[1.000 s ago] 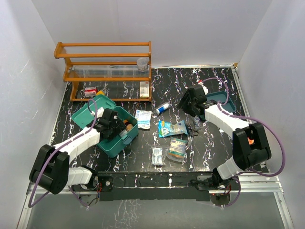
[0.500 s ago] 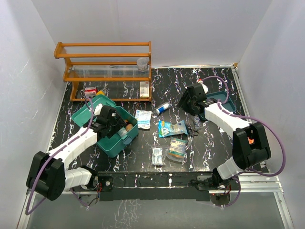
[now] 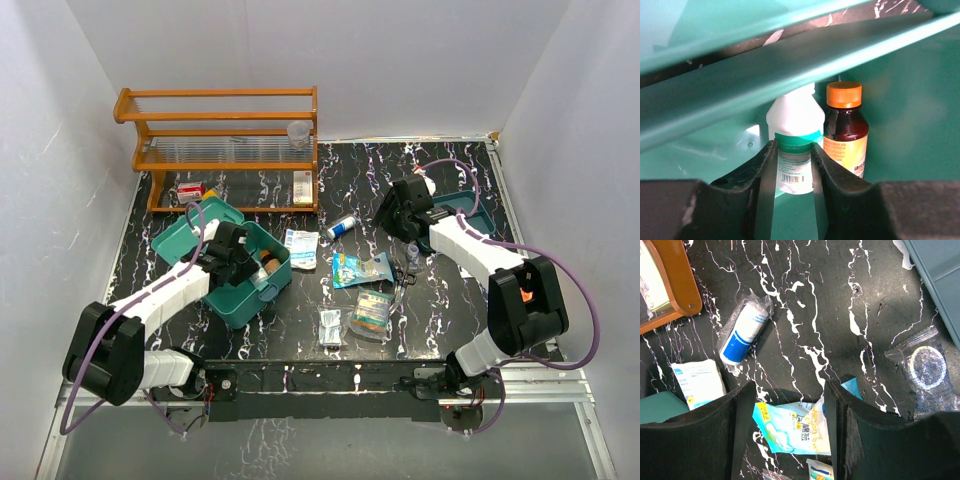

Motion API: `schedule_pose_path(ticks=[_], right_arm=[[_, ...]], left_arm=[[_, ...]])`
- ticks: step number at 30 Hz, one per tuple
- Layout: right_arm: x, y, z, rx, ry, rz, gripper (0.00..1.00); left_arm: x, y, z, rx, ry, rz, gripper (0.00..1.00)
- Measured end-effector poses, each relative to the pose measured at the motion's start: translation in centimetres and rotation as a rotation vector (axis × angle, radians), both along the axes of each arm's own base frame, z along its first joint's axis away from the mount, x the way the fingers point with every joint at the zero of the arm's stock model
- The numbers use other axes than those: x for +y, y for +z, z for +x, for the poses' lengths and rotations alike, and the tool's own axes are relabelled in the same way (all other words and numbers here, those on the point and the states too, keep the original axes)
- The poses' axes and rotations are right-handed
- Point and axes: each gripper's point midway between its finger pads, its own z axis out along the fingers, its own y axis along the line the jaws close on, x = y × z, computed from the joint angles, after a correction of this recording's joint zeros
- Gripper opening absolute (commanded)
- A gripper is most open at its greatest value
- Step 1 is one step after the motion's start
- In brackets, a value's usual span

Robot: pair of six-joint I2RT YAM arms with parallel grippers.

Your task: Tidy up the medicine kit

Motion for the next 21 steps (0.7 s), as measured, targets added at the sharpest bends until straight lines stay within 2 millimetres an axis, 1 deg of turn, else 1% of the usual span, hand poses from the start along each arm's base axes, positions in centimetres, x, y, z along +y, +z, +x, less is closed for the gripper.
schedule_pose_path(ticks=[4,6,7,8,10,11,12,14,16,19,21], right_arm=[[0.0,0.0,0.0,0.0,0.001,0.0,0.54],[0.0,0.0,0.0,0.0,0.001,0.0,0.54],[0.0,0.0,0.0,0.0,0.001,0.0,0.54],[0.0,0.0,0.0,0.001,0.001,-0.001,0.54],[0.0,-0.1,0.0,0.002,0.002,-0.001,0.54],[0.0,-0.1,0.0,0.002,0.003,-0.001,0.54],[0.1,-0.1,0.0,0.004,0.004,0.0,0.54],[0.1,-0.2,0.0,0.006,0.004,0.0,0.54],[0.2,-0.2,-0.1,0.006,0.008,0.0,0.54],[0.3,-0.2,-0.1,0.006,0.01,0.0,0.54],[0.4,-0.2,-0.1,0.006,0.016,-0.002,0.54]], left_arm=[[-0.8,0.4,0.9,-0.034,-0.028,-0.035,0.17],[-1.5,0.7,1.2,-0.053,-0.057,-0.064,0.15],[-1.8,0.7,1.3,-0.057,-0.067,-0.074,0.18],[-2.0,0.6,1.2,-0.058,-0.081,-0.085,0.26],[-2.3,0.6,1.1,-0.059,-0.103,-0.092,0.48],[-2.2,0.5,0.9,-0.054,-0.11,-0.089,0.54],[-2.1,0.4,0.7,-0.046,-0.115,-0.079,0.57],[-1.6,0.1,0.2,-0.026,-0.116,-0.046,0.61],[-1.2,0.4,0.3,-0.024,-0.124,-0.015,0.62],[-1.1,1.5,1.7,-0.06,-0.138,0.023,0.63],[-1.1,2.0,2.7,-0.085,-0.144,0.044,0.6]])
